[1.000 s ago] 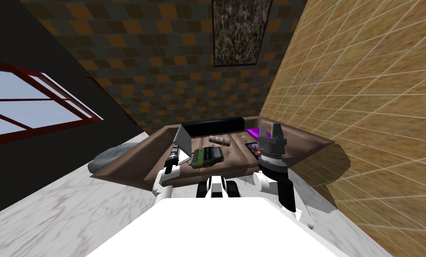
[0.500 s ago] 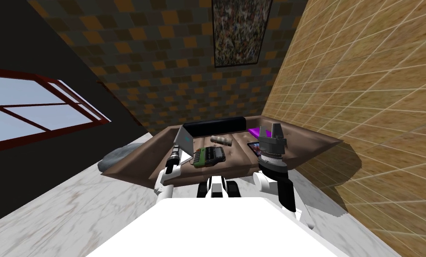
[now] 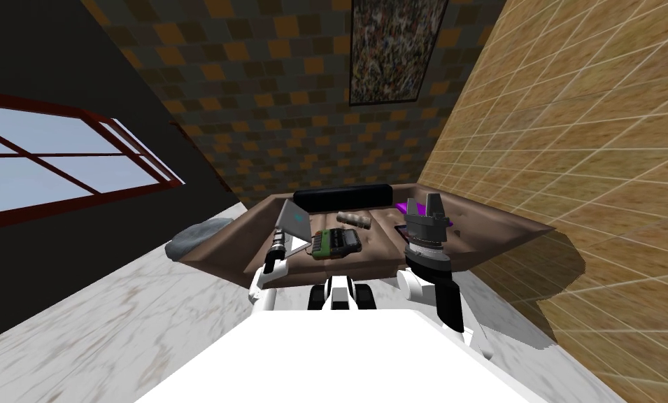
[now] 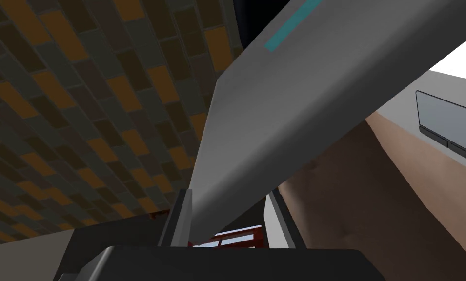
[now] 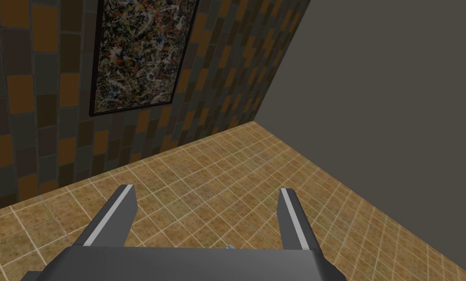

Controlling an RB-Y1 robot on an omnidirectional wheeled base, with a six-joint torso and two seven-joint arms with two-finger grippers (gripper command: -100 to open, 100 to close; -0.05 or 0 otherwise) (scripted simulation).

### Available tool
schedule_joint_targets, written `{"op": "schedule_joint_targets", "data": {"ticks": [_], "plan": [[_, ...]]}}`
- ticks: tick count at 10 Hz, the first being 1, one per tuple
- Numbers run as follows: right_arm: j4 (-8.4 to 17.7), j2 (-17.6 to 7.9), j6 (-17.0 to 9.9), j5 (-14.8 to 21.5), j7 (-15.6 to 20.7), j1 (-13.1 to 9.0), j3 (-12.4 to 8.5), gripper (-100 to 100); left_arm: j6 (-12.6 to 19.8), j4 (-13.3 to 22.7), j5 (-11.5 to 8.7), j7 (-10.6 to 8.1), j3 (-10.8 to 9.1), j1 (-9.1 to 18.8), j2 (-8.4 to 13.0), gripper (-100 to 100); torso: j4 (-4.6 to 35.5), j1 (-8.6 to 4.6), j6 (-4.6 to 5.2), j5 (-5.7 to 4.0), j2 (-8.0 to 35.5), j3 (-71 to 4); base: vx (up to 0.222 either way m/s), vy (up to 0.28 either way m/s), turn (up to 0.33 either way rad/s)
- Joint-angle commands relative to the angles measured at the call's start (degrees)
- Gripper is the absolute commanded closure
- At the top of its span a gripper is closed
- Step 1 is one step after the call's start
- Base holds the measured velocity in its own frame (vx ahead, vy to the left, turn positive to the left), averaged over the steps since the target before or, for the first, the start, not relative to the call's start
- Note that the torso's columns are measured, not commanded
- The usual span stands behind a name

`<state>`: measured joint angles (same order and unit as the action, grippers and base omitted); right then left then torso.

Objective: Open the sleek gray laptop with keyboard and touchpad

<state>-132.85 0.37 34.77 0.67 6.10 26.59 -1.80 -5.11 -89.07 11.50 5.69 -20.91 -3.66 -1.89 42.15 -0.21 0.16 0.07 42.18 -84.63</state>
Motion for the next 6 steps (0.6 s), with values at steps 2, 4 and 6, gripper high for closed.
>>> {"op": "schedule_joint_targets", "data": {"ticks": [2,4,6], "plan": [[0.0,0.0,0.0,0.0,0.0,0.0,0.0,0,-1.3,2.4,-2.2,-2.15,0.17,0.3,-0.1,100,0.2,0.07,-0.06,-0.09,0.1,0.1,-0.014,0.071,0.036],[0.0,0.0,0.0,0.0,0.0,0.0,0.0,0,-5.2,6.3,-5.0,-4.7,0.8,-0.3,-0.2,100,0.2,0.02,-0.13,-0.16,0.2,0.1,0.006,0.063,-0.009],[0.0,0.0,0.0,0.0,0.0,0.0,0.0,0,-7.4,8.1,-6.3,-5.9,1.14,-0.6,-0.2,100,0.2,0.26,-0.1,-0.04,0.1,0.1,0.022,0.078,-0.005]]}}
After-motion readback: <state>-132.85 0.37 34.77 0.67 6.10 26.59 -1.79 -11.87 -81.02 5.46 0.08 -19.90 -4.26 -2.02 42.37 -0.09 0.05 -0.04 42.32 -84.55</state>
